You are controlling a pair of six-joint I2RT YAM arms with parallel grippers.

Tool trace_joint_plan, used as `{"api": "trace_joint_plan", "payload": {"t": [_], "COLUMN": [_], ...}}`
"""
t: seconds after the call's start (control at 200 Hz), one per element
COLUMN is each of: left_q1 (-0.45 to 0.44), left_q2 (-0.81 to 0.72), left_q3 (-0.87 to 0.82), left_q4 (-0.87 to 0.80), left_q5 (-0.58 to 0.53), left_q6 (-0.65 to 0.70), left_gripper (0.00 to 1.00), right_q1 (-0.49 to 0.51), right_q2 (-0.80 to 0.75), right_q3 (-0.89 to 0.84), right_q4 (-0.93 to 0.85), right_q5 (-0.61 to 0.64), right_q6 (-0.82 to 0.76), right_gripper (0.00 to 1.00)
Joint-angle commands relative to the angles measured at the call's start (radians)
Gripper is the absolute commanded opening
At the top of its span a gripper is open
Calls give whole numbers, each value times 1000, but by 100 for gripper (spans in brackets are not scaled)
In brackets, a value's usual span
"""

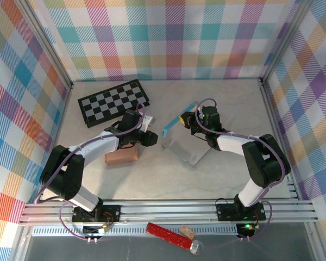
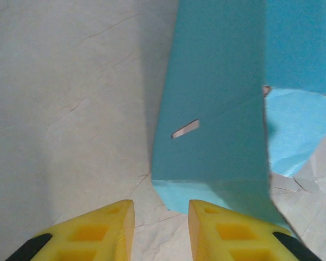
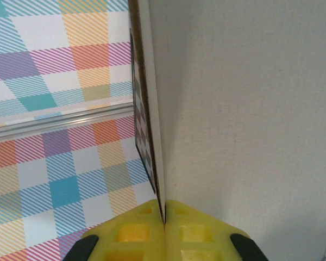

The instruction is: Fold the paper box

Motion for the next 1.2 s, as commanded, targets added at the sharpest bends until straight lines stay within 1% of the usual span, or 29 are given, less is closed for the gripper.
{"api": "trace_joint_plan", "payload": {"t": [0.0, 0.095, 0.265, 0.525, 0.755, 0.895, 1.09, 1.195], "left_q1": [-12, -31, -48, -67, -88, -93, -102, -108], "left_q2": [8, 8, 21, 52, 47, 59, 76, 81], "left_q3": [-29, -34, -30, -1, 8, 22, 40, 45], "left_q4": [46, 35, 56, 74, 91, 98, 94, 95], "left_q5": [82, 74, 44, 37, 27, 29, 43, 44], "left_q6": [80, 104, 93, 101, 107, 112, 133, 139], "left_gripper": [32, 33, 34, 35, 35, 30, 20, 20], "right_q1": [0, 1, 1, 0, 0, 1, 0, 0], "right_q2": [23, 24, 18, 13, 11, 6, 0, -3], "right_q3": [7, 8, 15, 17, 16, 13, 8, 6], "right_q4": [-47, -42, -48, -59, -64, -70, -72, -80], "right_q5": [3, 4, 5, -4, -14, -20, -23, -23], "right_q6": [6, 13, 21, 22, 27, 30, 35, 36], "right_gripper": [0, 0, 0, 0, 0, 0, 0, 0]}}
